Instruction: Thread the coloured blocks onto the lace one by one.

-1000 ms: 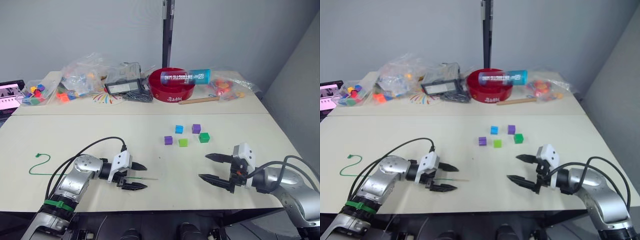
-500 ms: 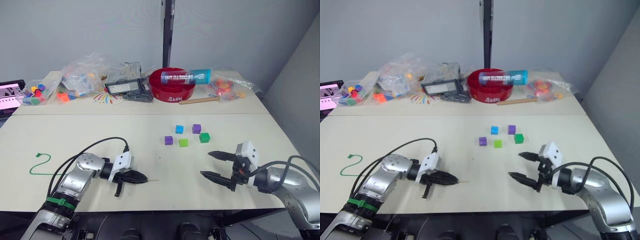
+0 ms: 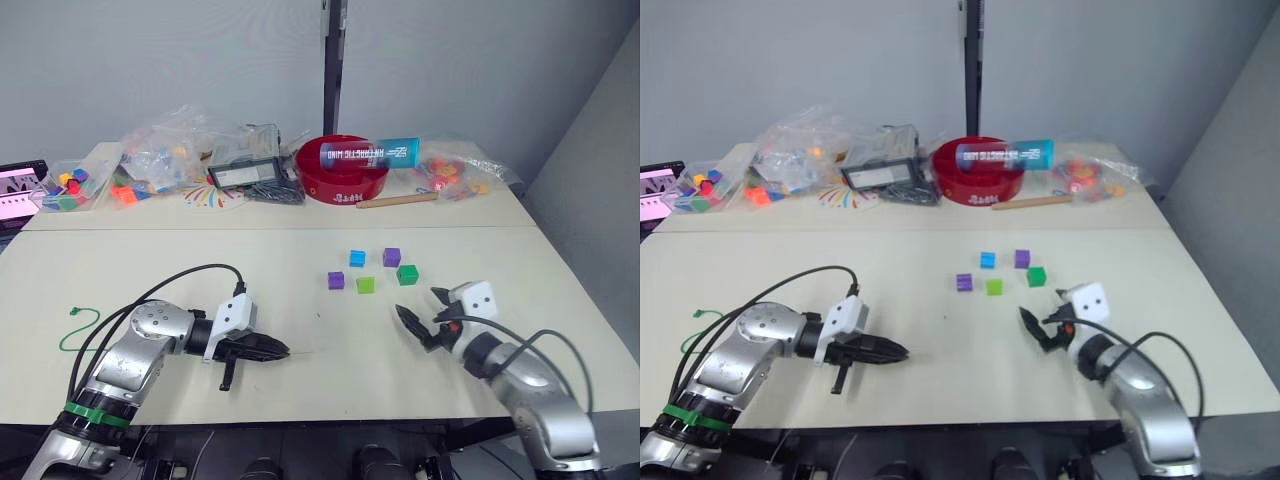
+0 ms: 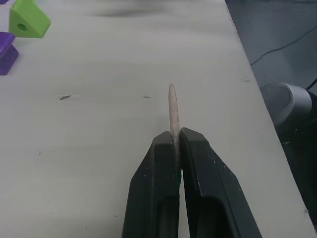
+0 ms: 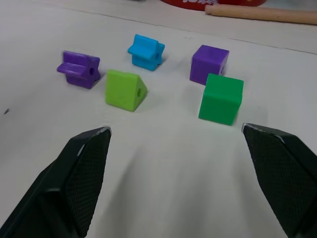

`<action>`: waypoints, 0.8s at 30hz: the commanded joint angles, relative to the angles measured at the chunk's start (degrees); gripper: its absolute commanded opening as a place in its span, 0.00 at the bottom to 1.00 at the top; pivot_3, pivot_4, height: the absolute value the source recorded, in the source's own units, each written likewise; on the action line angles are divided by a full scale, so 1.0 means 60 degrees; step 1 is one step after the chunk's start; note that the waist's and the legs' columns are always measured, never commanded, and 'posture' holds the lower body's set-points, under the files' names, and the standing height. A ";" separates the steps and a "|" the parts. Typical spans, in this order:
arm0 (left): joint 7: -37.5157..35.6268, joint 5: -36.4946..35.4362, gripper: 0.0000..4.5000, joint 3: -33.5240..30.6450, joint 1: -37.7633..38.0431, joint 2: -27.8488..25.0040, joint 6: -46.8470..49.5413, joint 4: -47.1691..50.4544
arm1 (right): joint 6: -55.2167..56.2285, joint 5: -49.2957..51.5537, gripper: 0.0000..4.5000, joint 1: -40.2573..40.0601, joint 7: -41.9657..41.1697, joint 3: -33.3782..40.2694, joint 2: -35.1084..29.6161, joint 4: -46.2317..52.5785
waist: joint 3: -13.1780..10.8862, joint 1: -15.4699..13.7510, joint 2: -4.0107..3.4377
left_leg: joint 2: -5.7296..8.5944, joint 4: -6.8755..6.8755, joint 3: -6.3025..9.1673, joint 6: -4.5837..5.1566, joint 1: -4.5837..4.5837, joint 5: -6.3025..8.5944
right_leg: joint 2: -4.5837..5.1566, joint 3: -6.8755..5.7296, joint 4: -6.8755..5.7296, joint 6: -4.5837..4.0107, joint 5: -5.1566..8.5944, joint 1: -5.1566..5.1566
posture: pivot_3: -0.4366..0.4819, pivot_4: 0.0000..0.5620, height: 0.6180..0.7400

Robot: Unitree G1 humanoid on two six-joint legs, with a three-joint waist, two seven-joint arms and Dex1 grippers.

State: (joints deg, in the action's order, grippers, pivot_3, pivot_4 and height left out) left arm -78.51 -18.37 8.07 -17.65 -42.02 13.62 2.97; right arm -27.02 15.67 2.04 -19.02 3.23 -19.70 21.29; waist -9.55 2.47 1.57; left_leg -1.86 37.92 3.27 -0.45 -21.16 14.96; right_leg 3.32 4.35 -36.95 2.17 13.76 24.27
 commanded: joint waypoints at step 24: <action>0.0298 -0.0169 0.00 -0.0260 0.0014 -0.0236 0.0109 0.0415 | 0.1378 -0.1866 0.50 0.3014 0.2782 0.0012 0.2003 -0.4036 | 0.0000 0.0053 -0.0002 | -0.0003 -0.0002 0.0005 0.0000 -0.0001 0.0000 | -0.0002 -0.0003 -0.0006 -0.0004 -0.0002 0.0006 | 0.48 0.27 0.92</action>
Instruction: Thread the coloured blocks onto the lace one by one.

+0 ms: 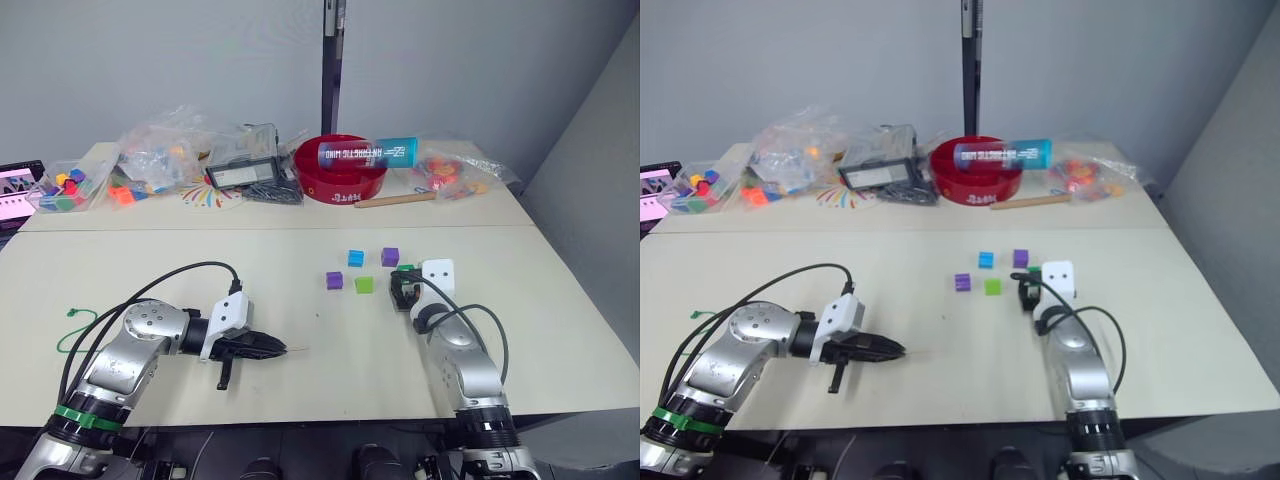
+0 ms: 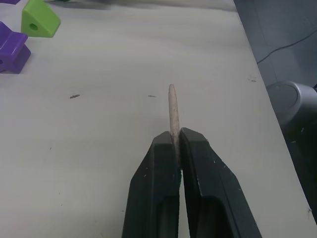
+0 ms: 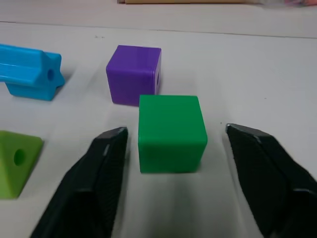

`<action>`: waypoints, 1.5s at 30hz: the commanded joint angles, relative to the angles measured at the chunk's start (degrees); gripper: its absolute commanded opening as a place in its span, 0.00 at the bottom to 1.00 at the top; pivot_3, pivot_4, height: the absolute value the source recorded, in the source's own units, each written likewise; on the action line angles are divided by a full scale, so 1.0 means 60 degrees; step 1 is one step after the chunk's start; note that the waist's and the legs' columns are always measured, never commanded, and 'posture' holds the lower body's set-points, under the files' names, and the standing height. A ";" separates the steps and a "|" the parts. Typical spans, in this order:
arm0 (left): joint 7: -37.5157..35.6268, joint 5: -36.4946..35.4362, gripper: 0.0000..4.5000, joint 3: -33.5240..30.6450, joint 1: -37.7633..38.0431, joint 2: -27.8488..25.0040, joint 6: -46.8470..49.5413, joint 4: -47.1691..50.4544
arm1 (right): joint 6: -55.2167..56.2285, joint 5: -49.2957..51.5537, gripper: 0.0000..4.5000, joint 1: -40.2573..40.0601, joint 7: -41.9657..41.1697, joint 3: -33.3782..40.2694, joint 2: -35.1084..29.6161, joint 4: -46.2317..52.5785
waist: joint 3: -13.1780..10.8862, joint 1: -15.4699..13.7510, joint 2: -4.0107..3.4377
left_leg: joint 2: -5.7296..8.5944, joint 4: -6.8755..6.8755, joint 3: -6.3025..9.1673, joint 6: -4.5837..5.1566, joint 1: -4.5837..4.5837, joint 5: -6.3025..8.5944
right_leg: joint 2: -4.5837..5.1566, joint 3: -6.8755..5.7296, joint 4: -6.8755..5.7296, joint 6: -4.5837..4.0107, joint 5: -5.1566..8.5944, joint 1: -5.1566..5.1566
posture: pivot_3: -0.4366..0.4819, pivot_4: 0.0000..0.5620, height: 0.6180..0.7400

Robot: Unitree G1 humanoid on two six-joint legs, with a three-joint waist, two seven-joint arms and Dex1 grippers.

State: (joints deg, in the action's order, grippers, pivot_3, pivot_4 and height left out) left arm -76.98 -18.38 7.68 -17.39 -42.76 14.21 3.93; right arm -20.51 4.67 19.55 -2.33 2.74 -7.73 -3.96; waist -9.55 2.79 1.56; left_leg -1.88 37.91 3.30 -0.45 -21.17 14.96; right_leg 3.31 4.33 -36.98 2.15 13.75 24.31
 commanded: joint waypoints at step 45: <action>-0.0207 -0.0246 0.00 -0.0503 0.0097 -0.0604 -0.0202 0.0034 | -0.3694 0.4033 0.99 -0.4408 -0.5894 0.0258 -0.4211 0.7800 | 0.0004 -0.0011 0.0016 | -0.0011 -0.0004 0.0012 0.0001 0.0005 0.0000 | -0.0012 -0.0017 0.0003 -0.0013 0.0029 -0.0011 | 0.48 0.27 0.92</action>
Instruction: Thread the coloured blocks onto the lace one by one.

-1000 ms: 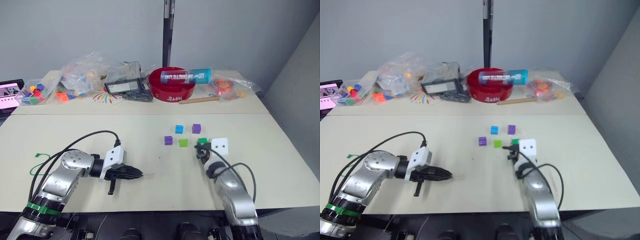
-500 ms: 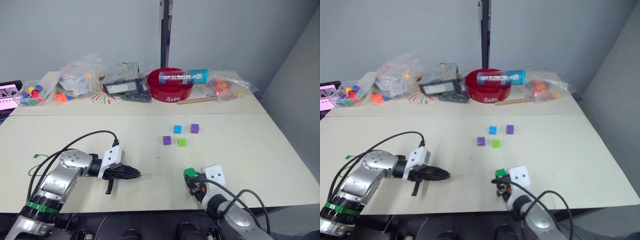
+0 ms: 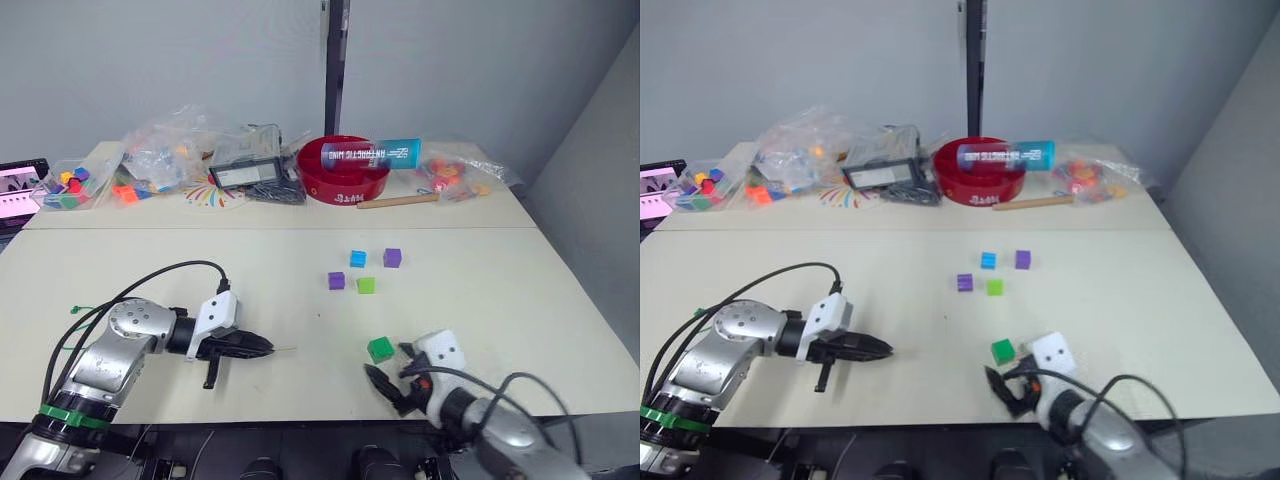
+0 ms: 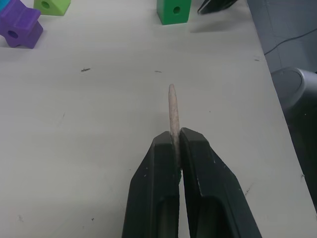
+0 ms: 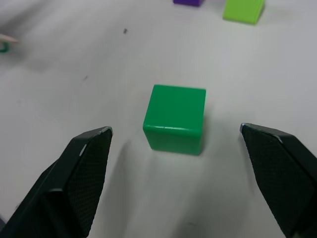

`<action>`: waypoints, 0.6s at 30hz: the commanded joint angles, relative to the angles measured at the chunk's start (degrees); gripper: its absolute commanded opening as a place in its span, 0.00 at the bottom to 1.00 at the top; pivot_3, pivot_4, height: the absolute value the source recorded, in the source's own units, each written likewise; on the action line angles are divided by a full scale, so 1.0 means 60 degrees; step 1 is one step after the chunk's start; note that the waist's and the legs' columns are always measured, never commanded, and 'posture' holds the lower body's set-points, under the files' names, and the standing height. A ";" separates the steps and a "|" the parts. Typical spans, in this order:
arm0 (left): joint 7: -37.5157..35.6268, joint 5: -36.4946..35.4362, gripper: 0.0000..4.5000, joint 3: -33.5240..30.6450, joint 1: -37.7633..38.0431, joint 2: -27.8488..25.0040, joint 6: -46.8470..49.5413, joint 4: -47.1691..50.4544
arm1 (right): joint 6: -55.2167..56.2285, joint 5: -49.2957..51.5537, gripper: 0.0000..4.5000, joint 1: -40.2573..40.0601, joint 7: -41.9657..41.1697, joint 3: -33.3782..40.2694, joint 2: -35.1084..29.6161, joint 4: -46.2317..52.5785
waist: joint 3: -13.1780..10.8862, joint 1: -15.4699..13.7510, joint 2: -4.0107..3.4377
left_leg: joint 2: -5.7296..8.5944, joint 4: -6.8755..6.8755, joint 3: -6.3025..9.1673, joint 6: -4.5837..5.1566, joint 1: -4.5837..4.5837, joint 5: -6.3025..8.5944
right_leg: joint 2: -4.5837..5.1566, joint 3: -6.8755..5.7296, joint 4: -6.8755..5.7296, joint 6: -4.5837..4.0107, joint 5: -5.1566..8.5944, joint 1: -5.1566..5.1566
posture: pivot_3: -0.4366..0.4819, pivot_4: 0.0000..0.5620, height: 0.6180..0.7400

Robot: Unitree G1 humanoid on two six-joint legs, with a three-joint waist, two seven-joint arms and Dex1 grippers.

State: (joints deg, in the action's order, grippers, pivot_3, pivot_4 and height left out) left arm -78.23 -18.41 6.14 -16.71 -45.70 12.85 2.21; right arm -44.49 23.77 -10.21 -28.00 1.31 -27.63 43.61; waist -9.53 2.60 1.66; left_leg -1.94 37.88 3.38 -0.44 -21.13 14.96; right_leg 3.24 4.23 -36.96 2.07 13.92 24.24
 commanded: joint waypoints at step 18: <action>0.0339 -0.0508 0.00 -0.0558 0.0698 -0.0393 0.0471 0.1365 | 0.8428 -0.2499 0.99 0.7388 -0.9975 -0.3705 -0.2551 -0.9702 | -0.0017 -0.0026 0.0006 | 0.0006 0.0004 -0.0007 0.0014 -0.0007 0.0008 | 0.0016 -0.0006 0.0020 0.0005 -0.0005 0.0001 | 0.48 0.27 0.92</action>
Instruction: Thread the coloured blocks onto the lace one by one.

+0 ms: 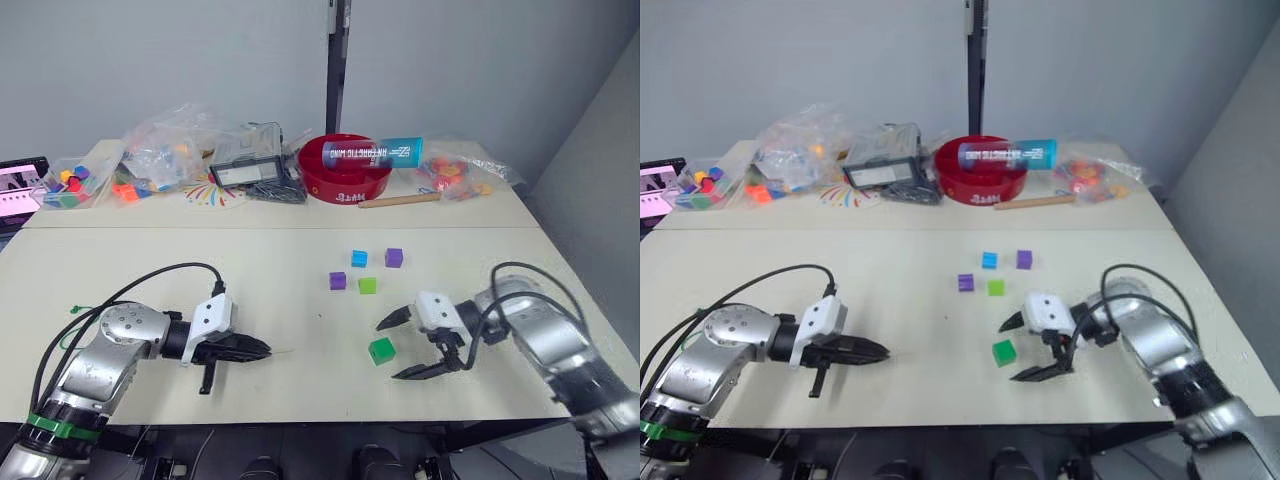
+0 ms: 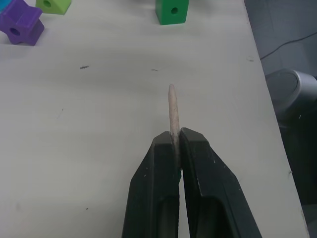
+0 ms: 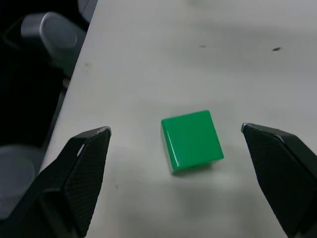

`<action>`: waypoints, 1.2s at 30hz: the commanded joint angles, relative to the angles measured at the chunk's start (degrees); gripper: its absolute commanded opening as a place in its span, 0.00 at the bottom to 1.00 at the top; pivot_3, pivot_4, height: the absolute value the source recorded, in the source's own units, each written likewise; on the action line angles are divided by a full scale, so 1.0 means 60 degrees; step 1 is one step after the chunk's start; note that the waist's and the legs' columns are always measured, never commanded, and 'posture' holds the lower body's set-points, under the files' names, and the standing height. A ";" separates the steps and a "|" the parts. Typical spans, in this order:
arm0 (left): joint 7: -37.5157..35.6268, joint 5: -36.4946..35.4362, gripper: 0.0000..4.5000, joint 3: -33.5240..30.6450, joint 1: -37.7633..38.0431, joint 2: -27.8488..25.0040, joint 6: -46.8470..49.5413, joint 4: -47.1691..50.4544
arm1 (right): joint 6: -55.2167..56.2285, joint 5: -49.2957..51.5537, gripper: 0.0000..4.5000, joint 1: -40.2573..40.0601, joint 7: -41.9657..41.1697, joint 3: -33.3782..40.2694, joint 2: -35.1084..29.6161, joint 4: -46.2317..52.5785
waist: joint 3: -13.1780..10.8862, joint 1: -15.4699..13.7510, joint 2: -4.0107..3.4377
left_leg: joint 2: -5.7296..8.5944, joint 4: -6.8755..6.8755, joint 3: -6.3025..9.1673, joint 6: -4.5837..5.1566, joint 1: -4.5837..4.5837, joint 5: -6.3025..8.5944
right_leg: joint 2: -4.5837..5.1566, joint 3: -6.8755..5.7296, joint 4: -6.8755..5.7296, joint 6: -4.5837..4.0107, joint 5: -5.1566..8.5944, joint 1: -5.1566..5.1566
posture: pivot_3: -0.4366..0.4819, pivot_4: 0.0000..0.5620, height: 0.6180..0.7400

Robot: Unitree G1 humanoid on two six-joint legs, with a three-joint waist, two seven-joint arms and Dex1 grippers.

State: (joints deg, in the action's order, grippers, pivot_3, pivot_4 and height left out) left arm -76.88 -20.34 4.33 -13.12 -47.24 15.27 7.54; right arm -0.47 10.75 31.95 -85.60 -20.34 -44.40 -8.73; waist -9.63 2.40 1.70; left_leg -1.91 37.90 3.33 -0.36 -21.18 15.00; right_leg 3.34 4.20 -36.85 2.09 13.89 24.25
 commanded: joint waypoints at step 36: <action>0.0929 0.0988 0.00 0.1356 -0.0620 0.0703 0.0068 0.0701 | -0.2321 -0.0720 0.26 -0.1537 0.2726 -0.0183 0.1520 0.1498 | -0.0002 0.0001 -0.0005 | 0.0003 0.0006 0.0007 -0.0002 0.0018 -0.0001 | -0.0004 -0.0002 -0.0035 -0.0009 -0.0005 -0.0009 | 0.48 0.27 0.92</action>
State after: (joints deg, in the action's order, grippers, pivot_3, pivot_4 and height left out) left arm -72.24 -15.35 12.36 -15.83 -42.98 16.29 10.39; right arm -13.82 8.43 23.72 -69.82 -20.24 -34.38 0.14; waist -9.64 2.40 1.67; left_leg -1.88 37.94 3.37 -0.37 -21.07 15.00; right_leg 3.31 4.18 -37.05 2.04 13.86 24.19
